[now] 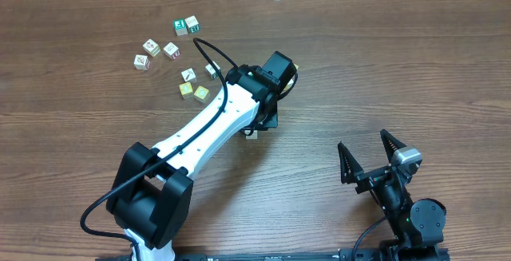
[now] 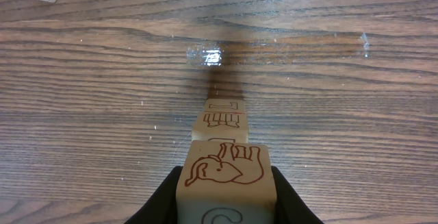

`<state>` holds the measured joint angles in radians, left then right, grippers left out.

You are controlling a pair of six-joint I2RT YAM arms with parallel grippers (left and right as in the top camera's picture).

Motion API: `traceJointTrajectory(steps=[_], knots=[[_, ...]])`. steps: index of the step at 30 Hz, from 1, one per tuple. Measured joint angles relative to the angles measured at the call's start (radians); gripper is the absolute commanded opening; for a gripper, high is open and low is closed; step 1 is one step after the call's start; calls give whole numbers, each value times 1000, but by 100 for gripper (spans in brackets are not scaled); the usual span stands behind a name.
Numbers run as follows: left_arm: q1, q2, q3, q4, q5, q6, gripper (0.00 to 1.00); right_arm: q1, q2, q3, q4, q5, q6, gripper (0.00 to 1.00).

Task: Form a tower
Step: 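Lower the elephant-picture block onto the top of the tower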

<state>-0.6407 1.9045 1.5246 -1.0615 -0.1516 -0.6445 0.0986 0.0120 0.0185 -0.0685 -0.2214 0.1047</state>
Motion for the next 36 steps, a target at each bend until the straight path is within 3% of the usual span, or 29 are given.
traceJointTrajectory(steps=[36], knots=[[0, 0, 0, -8, -18, 0, 8, 0, 0, 0, 0, 0, 0, 100]])
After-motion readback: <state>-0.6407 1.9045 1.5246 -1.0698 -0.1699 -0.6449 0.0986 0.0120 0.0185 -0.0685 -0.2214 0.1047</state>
